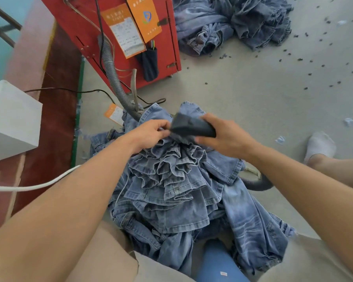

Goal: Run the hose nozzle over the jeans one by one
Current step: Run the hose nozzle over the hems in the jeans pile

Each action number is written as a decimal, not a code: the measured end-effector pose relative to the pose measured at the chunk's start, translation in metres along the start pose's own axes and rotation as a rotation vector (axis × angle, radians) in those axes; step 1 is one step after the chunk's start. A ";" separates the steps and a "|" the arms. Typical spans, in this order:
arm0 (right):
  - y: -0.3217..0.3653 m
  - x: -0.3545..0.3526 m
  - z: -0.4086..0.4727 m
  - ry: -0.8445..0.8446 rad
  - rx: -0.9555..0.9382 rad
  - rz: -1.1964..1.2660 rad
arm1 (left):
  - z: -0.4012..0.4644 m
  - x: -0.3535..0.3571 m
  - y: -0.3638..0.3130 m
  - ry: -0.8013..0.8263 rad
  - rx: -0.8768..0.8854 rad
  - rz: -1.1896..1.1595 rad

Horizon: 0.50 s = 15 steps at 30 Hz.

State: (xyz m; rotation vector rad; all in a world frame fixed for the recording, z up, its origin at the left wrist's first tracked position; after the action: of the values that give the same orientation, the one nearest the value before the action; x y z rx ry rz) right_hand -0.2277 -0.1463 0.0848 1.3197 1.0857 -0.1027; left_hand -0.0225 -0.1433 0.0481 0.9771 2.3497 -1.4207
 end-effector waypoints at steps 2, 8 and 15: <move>0.001 -0.022 0.005 -0.143 0.013 0.067 | 0.000 -0.007 0.000 -0.050 -0.015 0.012; -0.037 -0.041 -0.023 0.019 0.060 -0.096 | -0.008 -0.042 -0.003 -0.268 -0.004 -0.003; -0.055 0.026 -0.052 0.362 0.081 -0.315 | -0.033 -0.079 0.005 -0.467 -0.045 -0.119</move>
State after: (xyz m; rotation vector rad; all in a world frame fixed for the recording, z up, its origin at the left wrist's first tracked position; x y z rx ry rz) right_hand -0.2779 -0.1087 0.0346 1.2583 1.6089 -0.1463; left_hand 0.0452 -0.1472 0.1008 0.4343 2.1026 -1.4415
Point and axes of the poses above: each hand's wrist, its own z-axis towards the middle knuckle, its own x-axis out of the palm, y = z × x, the point moved 8 cm from there along z, towards the middle knuckle, and after that the axes turned 3 degrees about y, right-handed, at the moved point
